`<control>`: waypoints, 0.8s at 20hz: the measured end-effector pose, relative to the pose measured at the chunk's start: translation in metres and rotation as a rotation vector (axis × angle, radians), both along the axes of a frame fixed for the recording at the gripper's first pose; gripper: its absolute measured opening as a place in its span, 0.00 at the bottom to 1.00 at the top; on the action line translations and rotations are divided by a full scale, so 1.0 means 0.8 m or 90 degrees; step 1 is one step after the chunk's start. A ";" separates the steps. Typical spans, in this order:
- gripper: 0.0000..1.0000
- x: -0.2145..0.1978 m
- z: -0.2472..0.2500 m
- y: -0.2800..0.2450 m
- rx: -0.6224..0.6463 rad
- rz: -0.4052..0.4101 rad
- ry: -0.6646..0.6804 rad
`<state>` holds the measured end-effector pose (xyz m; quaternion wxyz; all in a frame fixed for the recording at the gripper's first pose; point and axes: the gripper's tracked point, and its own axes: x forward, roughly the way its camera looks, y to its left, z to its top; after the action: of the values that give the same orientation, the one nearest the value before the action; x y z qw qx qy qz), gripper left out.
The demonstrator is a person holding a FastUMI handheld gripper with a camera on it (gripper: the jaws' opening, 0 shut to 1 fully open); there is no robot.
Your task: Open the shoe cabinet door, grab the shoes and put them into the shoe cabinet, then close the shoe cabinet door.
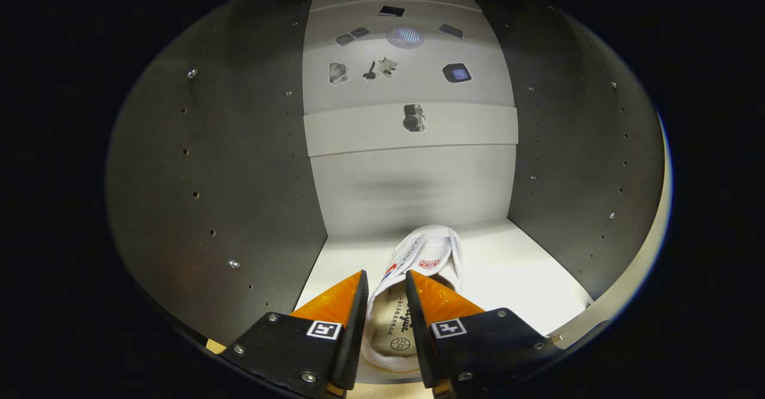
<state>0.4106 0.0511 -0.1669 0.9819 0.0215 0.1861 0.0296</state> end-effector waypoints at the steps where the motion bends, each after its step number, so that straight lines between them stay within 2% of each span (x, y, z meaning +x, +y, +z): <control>1: 0.44 -0.005 0.007 -0.001 0.003 -0.001 -0.007; 10: 0.65 -0.067 0.104 -0.021 -0.006 0.000 -0.099; 16: 0.82 -0.156 0.171 -0.031 -0.012 0.004 -0.162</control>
<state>0.2855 0.0265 -0.0301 0.9976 0.0075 0.0606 0.0332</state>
